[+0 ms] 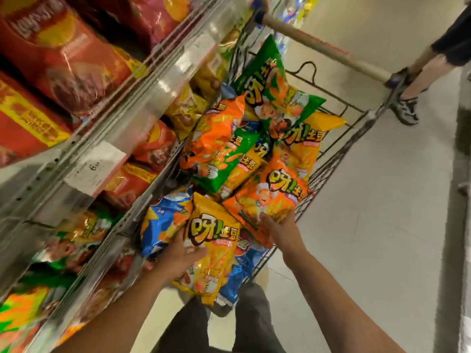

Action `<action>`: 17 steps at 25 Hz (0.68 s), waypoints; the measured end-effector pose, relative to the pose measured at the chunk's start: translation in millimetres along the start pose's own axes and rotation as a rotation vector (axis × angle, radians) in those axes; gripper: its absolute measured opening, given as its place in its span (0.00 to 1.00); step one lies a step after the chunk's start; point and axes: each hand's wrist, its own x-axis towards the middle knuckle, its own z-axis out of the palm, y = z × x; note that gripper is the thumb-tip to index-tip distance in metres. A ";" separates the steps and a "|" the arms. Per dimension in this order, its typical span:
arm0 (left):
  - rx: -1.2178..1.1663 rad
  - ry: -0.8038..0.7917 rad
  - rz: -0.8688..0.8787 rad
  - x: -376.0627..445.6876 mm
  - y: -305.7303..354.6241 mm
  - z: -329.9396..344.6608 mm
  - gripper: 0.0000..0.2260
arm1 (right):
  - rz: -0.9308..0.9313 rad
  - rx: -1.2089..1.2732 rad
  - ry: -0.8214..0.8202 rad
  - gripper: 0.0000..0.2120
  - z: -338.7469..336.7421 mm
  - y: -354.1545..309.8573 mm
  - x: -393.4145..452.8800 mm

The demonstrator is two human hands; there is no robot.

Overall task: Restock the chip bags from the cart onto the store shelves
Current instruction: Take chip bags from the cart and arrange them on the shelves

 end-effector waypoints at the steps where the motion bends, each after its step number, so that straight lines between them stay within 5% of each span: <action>1: -0.020 0.015 -0.018 -2.7 1.5 3.9 0.41 | 0.016 0.045 0.000 0.23 3.7 -1.3 8.0; 5: -0.023 0.136 -0.097 -21.9 20.4 18.0 0.39 | 0.228 0.214 0.015 0.24 11.8 -3.6 38.2; 9: -0.070 0.187 -0.113 -39.8 31.0 31.2 0.25 | 0.507 0.511 -0.155 0.07 5.1 -6.3 54.9; 13: -0.047 0.265 -0.084 -63.3 42.8 36.2 0.28 | 0.555 0.636 -0.268 0.18 -4.9 -9.3 54.9; 17: -0.162 0.387 -0.068 -90.7 46.5 40.0 0.17 | 0.435 0.547 -0.322 0.25 -21.6 -6.6 47.8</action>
